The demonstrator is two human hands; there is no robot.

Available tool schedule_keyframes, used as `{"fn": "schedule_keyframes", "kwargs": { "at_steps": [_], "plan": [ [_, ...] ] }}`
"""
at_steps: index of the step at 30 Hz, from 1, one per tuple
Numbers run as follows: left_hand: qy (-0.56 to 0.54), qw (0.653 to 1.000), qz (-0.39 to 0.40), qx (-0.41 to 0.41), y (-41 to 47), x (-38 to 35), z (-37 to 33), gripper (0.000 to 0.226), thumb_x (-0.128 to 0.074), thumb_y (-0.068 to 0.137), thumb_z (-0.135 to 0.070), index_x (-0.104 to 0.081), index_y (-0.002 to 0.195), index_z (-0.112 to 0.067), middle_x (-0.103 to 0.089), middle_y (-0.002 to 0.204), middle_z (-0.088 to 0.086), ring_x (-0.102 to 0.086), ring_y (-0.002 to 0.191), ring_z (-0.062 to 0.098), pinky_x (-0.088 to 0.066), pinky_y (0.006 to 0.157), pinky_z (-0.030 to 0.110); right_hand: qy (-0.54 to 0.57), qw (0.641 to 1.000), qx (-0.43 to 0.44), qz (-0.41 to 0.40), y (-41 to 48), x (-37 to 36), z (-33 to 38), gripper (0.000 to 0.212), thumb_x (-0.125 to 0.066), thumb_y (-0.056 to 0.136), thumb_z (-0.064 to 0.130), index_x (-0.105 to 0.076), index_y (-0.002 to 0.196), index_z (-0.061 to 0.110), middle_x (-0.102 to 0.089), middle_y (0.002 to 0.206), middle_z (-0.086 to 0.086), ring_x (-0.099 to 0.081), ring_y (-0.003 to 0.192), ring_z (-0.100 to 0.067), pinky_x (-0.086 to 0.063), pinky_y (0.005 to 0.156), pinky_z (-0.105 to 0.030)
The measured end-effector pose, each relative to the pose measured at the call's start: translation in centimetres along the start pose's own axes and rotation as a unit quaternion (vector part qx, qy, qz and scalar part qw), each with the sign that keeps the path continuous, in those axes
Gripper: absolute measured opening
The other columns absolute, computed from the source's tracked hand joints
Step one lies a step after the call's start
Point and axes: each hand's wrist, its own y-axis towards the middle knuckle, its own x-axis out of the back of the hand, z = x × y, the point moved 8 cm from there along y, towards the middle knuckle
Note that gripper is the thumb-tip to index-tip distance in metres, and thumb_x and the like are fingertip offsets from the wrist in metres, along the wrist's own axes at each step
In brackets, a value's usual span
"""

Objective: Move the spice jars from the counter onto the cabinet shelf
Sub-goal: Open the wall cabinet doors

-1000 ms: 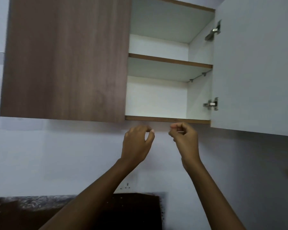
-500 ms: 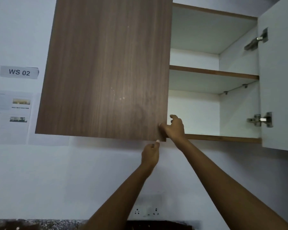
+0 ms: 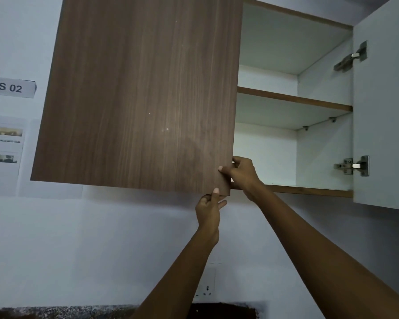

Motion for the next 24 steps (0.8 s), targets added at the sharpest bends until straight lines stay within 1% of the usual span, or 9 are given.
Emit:
{"fn": "schedule_keyframes", "kwargs": {
  "at_steps": [4,6,8,11,14,17,19,21,24],
  "plan": [
    [0.011,1.000,-0.012,-0.019,-1.6,0.1,-0.7,0.032,-0.052,0.095,-0.031,-0.062,0.107,-0.004,-0.068,0.110,0.009,-0.065,0.084,0.010,-0.038,0.104,0.036,0.014,1.000,0.005,0.002,-1.0,0.7,0.6,0.030,-0.068,0.081,0.011,-0.061,0.111,0.007,-0.065,0.099,-0.015,-0.064,0.093,-0.028,-0.056,0.078,-0.050],
    [0.020,0.999,-0.016,-0.030,-2.5,0.2,-1.1,0.034,-0.052,0.095,-0.032,-0.063,0.108,-0.002,-0.068,0.110,0.010,-0.066,0.085,0.009,-0.039,0.101,0.034,0.021,1.000,0.010,0.004,-1.6,1.1,1.0,0.028,-0.069,0.080,0.011,-0.062,0.107,0.008,-0.065,0.100,-0.019,-0.064,0.094,-0.030,-0.056,0.077,-0.050],
    [0.032,0.998,-0.019,-0.041,-3.5,0.2,-1.8,0.034,-0.051,0.095,-0.032,-0.063,0.107,-0.003,-0.069,0.107,0.010,-0.065,0.085,0.008,-0.039,0.099,0.032,0.027,0.999,0.019,0.004,-2.2,1.4,1.6,0.024,-0.070,0.079,0.010,-0.062,0.101,0.010,-0.063,0.093,-0.021,-0.063,0.094,-0.033,-0.056,0.076,-0.051],
    [0.048,0.997,-0.021,-0.056,-5.1,0.3,-2.7,0.034,-0.049,0.095,-0.033,-0.063,0.108,-0.005,-0.069,0.106,0.009,-0.065,0.087,0.007,-0.036,0.092,0.028,0.034,0.999,0.039,0.000,-3.4,1.9,2.7,0.027,-0.072,0.078,0.011,-0.062,0.103,0.009,-0.060,0.080,-0.011,-0.064,0.090,-0.032,-0.056,0.075,-0.050],
    [0.065,0.995,-0.029,-0.071,-6.7,0.7,-3.6,0.037,-0.048,0.095,-0.034,-0.063,0.111,-0.004,-0.070,0.106,0.009,-0.065,0.088,0.008,-0.037,0.078,0.017,0.024,0.998,0.064,-0.012,-4.8,2.4,3.9,0.034,-0.073,0.077,0.014,-0.062,0.108,0.007,-0.057,0.071,0.001,-0.064,0.086,-0.027,-0.056,0.078,-0.048],
    [0.075,0.994,-0.041,-0.071,-8.8,1.1,-4.5,0.037,-0.048,0.095,-0.034,-0.064,0.111,-0.004,-0.071,0.103,0.009,-0.067,0.090,0.010,-0.036,0.071,0.011,0.037,0.996,0.082,-0.017,-6.5,2.9,5.0,0.033,-0.074,0.076,0.014,-0.063,0.106,0.007,-0.051,0.065,0.007,-0.061,0.077,-0.022,-0.056,0.078,-0.047],
    [0.073,0.994,-0.042,-0.068,-10.1,1.3,-5.2,0.038,-0.048,0.095,-0.035,-0.064,0.111,-0.004,-0.071,0.100,0.008,-0.067,0.090,0.010,-0.038,0.077,0.014,0.045,0.995,0.089,-0.018,-7.6,3.1,5.7,0.031,-0.073,0.076,0.013,-0.063,0.105,0.007,-0.050,0.065,0.007,-0.060,0.077,-0.021,-0.056,0.078,-0.047],
    [0.075,0.994,-0.043,-0.066,-11.4,1.4,-5.9,0.039,-0.048,0.095,-0.035,-0.064,0.112,-0.005,-0.072,0.100,0.007,-0.068,0.090,0.010,-0.038,0.088,0.020,0.055,0.994,0.093,-0.016,-8.8,3.3,6.4,0.031,-0.072,0.077,0.014,-0.062,0.106,0.008,-0.053,0.070,0.007,-0.061,0.082,-0.022,-0.055,0.079,-0.047],
    [0.086,0.994,-0.043,-0.060,-13.0,1.6,-6.9,0.037,-0.047,0.095,-0.038,-0.066,0.109,-0.010,-0.073,0.100,0.004,-0.068,0.090,0.008,-0.032,0.098,0.030,0.061,0.993,0.101,-0.019,-10.3,3.3,7.6,0.030,-0.071,0.079,0.015,-0.060,0.106,0.008,-0.053,0.074,0.009,-0.060,0.086,-0.022,-0.055,0.080,-0.046]
  ]
}}
